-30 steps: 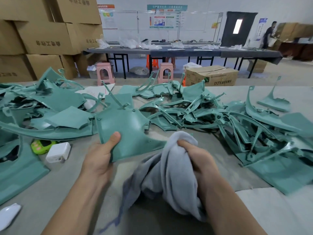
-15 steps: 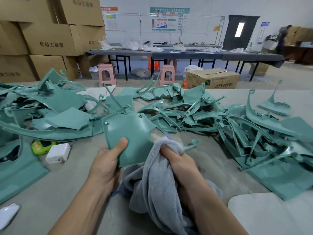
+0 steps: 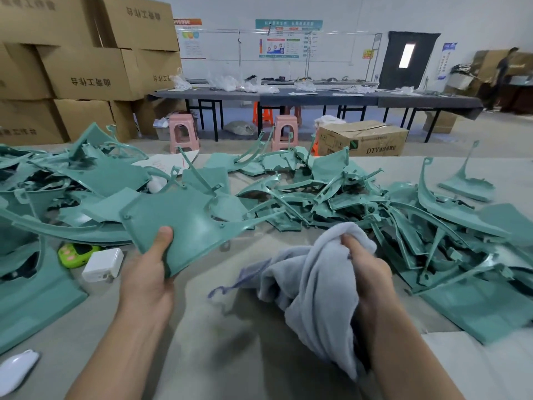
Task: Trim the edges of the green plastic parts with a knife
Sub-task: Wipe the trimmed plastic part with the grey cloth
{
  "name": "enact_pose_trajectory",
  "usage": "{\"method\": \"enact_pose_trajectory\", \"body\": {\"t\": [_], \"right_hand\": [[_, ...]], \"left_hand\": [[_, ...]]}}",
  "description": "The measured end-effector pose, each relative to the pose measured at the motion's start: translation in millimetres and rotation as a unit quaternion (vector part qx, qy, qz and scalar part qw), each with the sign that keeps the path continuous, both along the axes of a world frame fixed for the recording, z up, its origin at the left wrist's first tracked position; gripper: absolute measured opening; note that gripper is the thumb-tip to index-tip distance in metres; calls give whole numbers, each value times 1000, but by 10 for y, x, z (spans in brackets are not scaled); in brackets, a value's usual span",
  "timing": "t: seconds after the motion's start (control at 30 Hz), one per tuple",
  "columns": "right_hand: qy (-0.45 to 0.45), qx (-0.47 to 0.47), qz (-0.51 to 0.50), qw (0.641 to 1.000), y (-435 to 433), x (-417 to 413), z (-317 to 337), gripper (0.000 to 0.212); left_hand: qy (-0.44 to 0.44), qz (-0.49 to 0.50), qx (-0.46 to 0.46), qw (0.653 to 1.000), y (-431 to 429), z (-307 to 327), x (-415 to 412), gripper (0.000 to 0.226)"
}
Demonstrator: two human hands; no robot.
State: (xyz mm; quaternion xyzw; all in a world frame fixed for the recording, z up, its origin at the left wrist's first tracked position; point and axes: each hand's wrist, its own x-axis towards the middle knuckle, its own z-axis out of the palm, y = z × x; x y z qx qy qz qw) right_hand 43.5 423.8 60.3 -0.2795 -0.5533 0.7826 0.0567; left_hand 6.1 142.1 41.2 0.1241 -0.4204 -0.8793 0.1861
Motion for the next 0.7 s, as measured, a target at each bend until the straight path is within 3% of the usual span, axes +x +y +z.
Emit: {"method": "enact_pose_trajectory", "body": {"t": [0.07,0.13,0.2,0.23,0.3,0.33,0.47,0.53,0.6,0.7], "right_hand": [[45,72,-19,996,-175,2,20,30],[129,198,3,972,-454,84,50,38],[203,351,64,912,-715,191,18,46],[248,413,97,871,-822,221,-20,40],[339,474,153,798,-961,272,-81,16],[364,475,159,785,-976,289,-91,11],[337,418,-27,843,-818,189,-9,28],[332,412,-82,845,-790,132,32,29],[362,427,-28,828,-867,160,4,22],[411,429,111,797,-1019,263,-81,25]], "left_hand": [[-31,57,-75,995,132,-68,-4,8],[-28,92,-168,981,327,-130,31,16],[33,61,-227,972,498,-165,114,23],[65,38,-261,962,557,-205,143,26],[113,-11,-309,944,640,-269,202,24],[128,-30,-315,940,659,-281,230,22],[139,3,-401,905,675,-278,279,27],[165,-10,-432,887,718,-282,304,34],[185,-17,-445,876,751,-303,344,43],[137,-38,-304,942,746,-284,350,50]]}}
